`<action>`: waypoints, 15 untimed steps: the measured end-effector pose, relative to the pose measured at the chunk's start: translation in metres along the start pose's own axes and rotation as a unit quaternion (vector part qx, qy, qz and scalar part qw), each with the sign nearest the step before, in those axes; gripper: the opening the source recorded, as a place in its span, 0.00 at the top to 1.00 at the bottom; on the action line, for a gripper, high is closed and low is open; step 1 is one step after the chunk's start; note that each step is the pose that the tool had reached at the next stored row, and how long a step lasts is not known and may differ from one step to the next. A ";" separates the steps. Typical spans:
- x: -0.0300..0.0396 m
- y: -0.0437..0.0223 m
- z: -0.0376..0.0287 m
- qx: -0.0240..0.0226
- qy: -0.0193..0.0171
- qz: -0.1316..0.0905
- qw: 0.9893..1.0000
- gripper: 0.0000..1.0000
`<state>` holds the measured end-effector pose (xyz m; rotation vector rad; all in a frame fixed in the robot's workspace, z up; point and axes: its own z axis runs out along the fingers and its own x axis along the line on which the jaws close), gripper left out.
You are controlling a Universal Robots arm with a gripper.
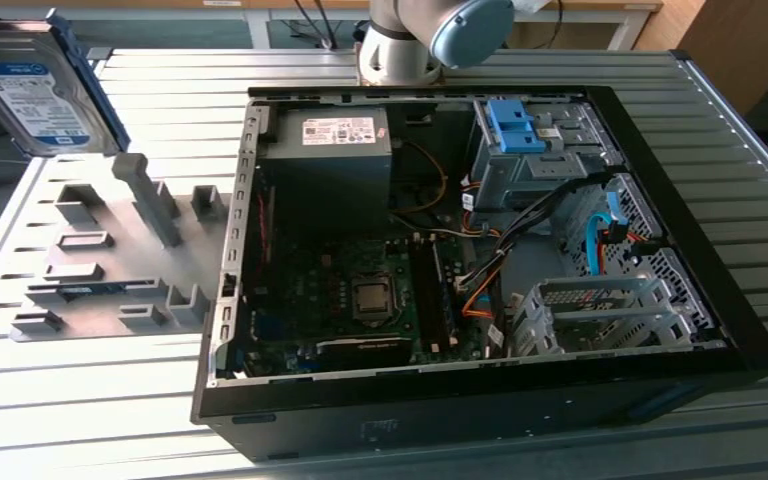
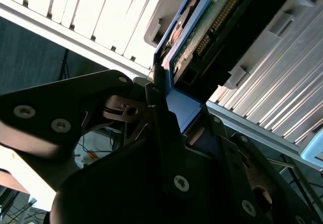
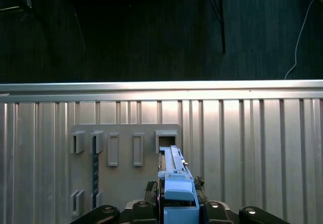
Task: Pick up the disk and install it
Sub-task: 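Pick up the disk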
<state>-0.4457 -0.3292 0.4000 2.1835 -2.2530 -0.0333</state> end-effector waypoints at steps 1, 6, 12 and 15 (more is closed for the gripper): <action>0.0000 0.0000 -0.0008 0.000 0.000 0.000 1.000 0.64; 0.0000 0.0001 -0.0049 0.000 0.000 0.000 1.000 0.64; -0.0001 0.0001 -0.0089 0.000 0.000 0.000 1.000 0.64; -0.0001 0.0002 -0.0113 0.000 0.000 0.000 1.000 0.64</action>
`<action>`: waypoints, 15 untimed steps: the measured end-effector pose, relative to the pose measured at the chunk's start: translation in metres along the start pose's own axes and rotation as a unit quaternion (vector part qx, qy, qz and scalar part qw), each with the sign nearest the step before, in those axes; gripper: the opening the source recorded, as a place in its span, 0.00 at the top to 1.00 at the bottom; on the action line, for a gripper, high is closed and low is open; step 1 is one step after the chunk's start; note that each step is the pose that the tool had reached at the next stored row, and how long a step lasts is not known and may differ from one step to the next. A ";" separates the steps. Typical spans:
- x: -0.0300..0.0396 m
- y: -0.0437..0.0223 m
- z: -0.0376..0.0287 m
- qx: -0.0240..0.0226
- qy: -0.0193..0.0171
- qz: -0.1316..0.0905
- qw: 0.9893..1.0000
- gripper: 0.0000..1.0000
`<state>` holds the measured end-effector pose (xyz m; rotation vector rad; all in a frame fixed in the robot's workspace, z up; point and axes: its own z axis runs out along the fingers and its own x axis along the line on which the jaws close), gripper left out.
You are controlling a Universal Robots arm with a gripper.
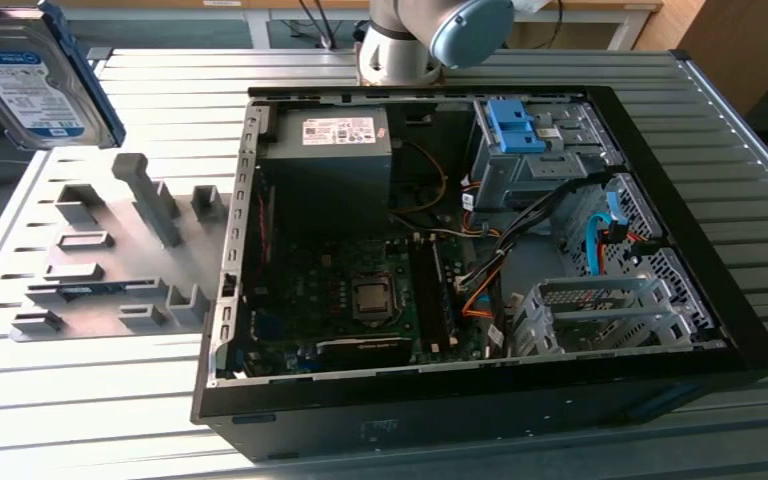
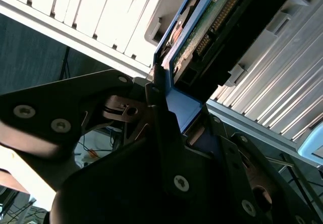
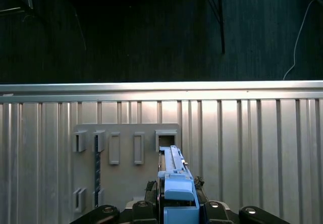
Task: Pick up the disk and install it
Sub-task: 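Pick up the disk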
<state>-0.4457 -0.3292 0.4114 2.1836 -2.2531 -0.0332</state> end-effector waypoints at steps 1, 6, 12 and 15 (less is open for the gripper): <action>0.0000 0.0000 -0.0009 0.000 0.000 0.000 1.000 0.64; -0.0001 0.0001 -0.0050 0.000 0.000 0.000 1.000 0.64; -0.0001 0.0001 -0.0084 0.000 0.000 0.000 1.000 0.64; -0.0002 0.0002 -0.0094 0.000 0.000 0.000 1.000 0.64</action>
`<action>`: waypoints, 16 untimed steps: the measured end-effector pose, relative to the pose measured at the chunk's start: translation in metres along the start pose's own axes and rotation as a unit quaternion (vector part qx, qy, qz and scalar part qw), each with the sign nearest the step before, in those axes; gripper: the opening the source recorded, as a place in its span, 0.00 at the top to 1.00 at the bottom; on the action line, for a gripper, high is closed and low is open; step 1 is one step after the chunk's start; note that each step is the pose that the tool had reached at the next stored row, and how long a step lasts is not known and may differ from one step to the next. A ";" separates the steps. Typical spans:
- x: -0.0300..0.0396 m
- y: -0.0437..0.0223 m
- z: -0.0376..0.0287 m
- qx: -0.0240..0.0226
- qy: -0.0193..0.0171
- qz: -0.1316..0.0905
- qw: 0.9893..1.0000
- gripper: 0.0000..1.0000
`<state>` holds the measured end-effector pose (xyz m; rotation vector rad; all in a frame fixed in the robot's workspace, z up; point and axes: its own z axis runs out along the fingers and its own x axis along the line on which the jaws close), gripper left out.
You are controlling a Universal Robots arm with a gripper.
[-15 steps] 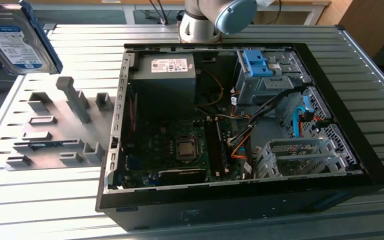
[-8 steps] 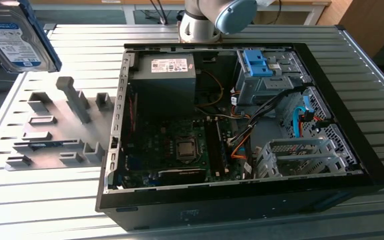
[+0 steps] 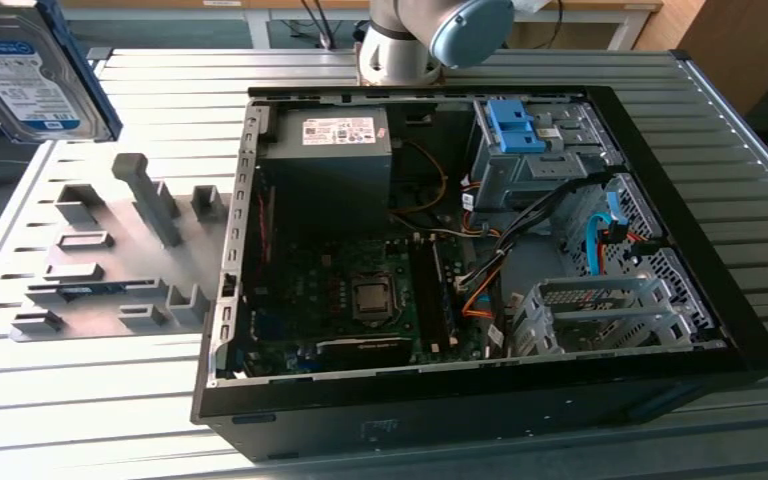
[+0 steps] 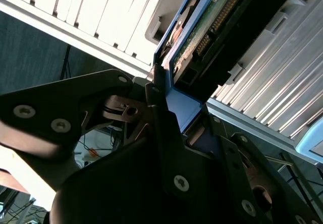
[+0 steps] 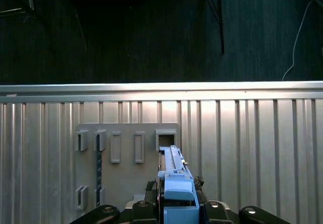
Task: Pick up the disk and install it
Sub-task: 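Pick up the disk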
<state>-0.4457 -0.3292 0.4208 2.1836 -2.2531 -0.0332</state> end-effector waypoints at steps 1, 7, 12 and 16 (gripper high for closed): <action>0.0000 0.0000 -0.0004 0.000 0.000 0.000 1.000 0.64; 0.0000 0.0001 -0.0039 0.000 0.000 0.000 1.000 0.64; 0.0000 0.0001 -0.0056 0.000 0.000 0.000 1.000 0.64; -0.0001 0.0001 -0.0086 0.000 0.000 0.000 1.000 0.64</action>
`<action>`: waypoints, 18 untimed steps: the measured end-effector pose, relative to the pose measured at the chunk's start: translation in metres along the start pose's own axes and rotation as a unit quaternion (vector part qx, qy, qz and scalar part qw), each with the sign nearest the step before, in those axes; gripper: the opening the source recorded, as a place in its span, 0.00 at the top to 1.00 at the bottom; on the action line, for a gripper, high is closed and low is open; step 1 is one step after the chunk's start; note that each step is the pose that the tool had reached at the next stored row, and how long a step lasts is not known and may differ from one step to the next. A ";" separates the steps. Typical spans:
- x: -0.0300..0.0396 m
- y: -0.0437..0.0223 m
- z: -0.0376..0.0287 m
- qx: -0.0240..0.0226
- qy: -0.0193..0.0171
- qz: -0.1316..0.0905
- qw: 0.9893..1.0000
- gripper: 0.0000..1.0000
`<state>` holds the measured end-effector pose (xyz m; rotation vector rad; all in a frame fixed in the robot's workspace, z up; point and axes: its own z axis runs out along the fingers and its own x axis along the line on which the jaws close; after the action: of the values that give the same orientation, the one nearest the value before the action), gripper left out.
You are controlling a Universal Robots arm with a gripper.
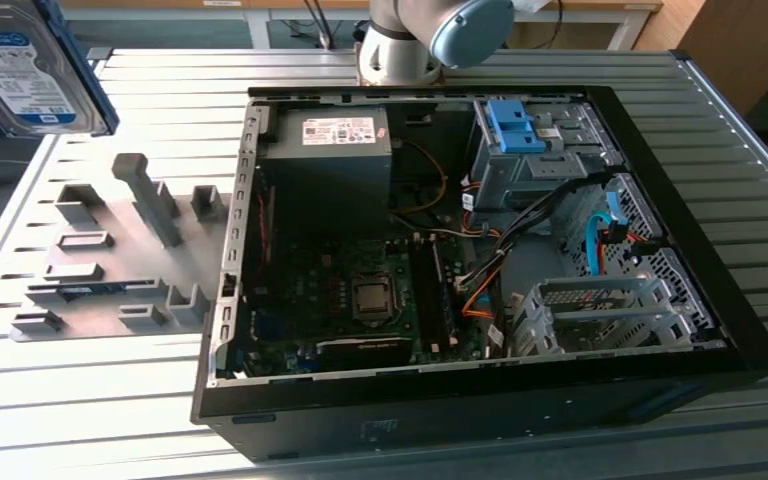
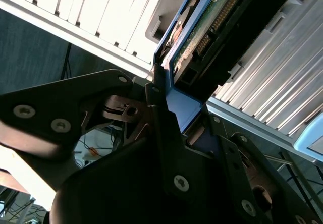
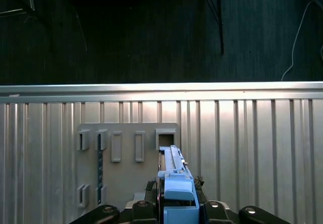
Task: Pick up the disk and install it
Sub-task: 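Pick up the disk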
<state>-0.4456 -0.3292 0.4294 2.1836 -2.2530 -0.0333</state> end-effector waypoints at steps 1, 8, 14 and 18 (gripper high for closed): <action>0.0000 0.0000 -0.0009 0.000 0.000 0.000 1.000 0.64; -0.0001 0.0002 -0.0082 0.000 0.000 0.000 1.000 0.64; -0.0001 0.0002 -0.0116 0.000 0.000 0.000 1.000 0.64; -0.0002 0.0003 -0.0140 0.000 0.000 0.000 1.000 0.64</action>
<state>-0.4457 -0.3292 0.4434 2.1836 -2.2531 -0.0332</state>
